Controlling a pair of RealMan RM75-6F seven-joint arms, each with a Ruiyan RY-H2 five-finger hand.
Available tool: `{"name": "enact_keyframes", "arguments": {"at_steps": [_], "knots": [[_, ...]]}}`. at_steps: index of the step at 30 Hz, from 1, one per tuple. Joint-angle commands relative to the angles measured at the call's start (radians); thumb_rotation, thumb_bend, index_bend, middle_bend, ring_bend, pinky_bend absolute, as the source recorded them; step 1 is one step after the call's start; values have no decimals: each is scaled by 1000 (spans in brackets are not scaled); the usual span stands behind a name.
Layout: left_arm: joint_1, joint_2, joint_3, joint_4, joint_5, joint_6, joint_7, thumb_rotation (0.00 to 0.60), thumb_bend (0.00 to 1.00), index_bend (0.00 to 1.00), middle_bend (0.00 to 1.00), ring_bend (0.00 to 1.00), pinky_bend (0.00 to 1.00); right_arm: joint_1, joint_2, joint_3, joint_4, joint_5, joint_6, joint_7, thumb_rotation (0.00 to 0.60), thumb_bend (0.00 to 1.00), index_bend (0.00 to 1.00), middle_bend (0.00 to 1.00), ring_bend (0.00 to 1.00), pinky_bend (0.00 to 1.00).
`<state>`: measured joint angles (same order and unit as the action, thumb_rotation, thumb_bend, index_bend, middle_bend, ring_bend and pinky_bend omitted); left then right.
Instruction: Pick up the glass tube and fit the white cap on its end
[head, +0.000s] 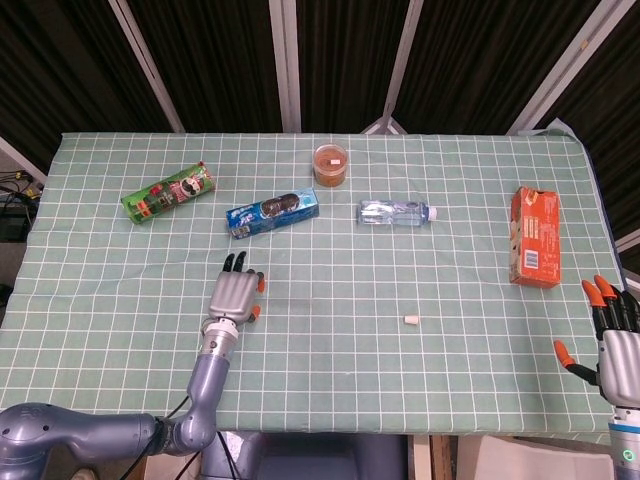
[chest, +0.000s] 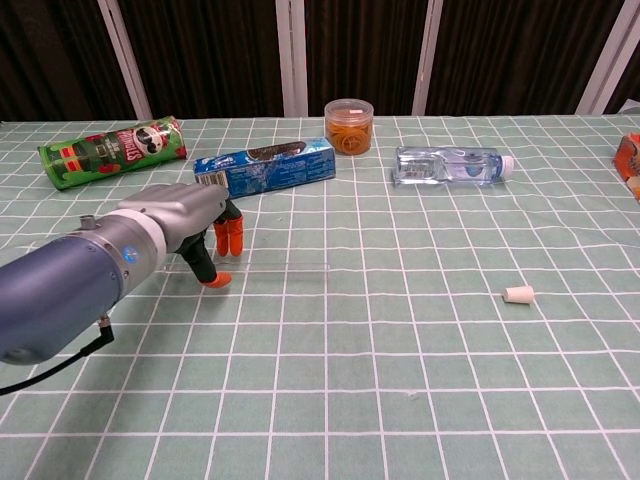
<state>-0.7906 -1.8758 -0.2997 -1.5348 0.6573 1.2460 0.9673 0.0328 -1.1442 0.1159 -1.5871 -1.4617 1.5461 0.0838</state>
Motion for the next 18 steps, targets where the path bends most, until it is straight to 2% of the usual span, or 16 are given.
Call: {"name": "enact_keyframes", "arguments": {"at_steps": [1,9,18], "knots": [[-9,-9,-4,7,-15,2,8,600,405,456,389,39,0,0,0,-1,-1,-1,-1,3,600,320,0,0,0,0],[-36,-32,-32,14,-102,13,38,600,429,458,385,39,0,-1,3,-1,-1,-2,-1,15,600,321,0,0,0,0],[-51,-38,-29,22,-94,22,15,600,496,503,416,45,0,0,1,0,1,-3,0,22,600,320,0,0,0,0]]}}
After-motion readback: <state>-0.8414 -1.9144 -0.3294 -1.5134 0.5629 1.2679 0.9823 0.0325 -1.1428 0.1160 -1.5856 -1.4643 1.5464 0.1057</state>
